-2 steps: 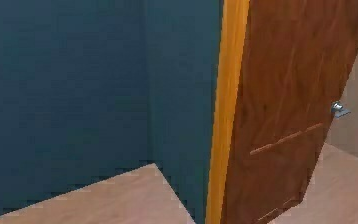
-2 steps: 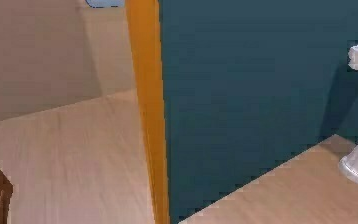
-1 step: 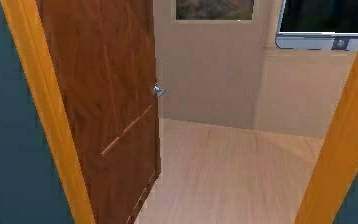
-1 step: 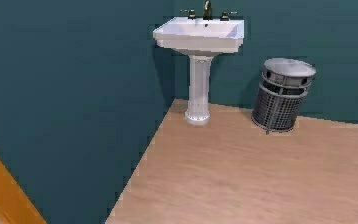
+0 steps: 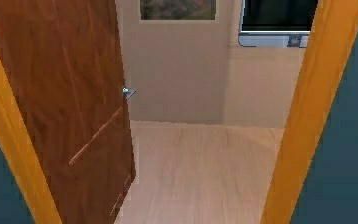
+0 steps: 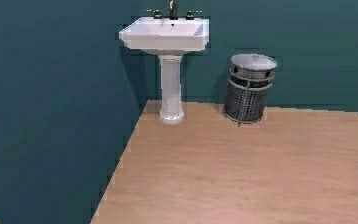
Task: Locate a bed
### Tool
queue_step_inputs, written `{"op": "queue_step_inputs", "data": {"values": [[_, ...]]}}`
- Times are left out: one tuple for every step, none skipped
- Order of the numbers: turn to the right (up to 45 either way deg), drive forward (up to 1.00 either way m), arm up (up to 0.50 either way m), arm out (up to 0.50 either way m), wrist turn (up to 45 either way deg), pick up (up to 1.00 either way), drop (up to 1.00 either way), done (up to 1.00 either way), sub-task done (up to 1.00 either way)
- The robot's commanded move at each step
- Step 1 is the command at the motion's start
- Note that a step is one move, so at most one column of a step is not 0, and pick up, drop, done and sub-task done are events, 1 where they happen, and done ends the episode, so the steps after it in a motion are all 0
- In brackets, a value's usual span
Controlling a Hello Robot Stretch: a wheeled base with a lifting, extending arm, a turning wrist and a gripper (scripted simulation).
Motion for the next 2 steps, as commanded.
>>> {"op": "queue_step_inputs", "data": {"values": [[0.0,1.0,0.0,0.0,0.0,0.0,0.0,0.0,0.0],[3.0,0.0,0.0,0.0,0.0,0.0,0.0,0.0,0.0]]}}
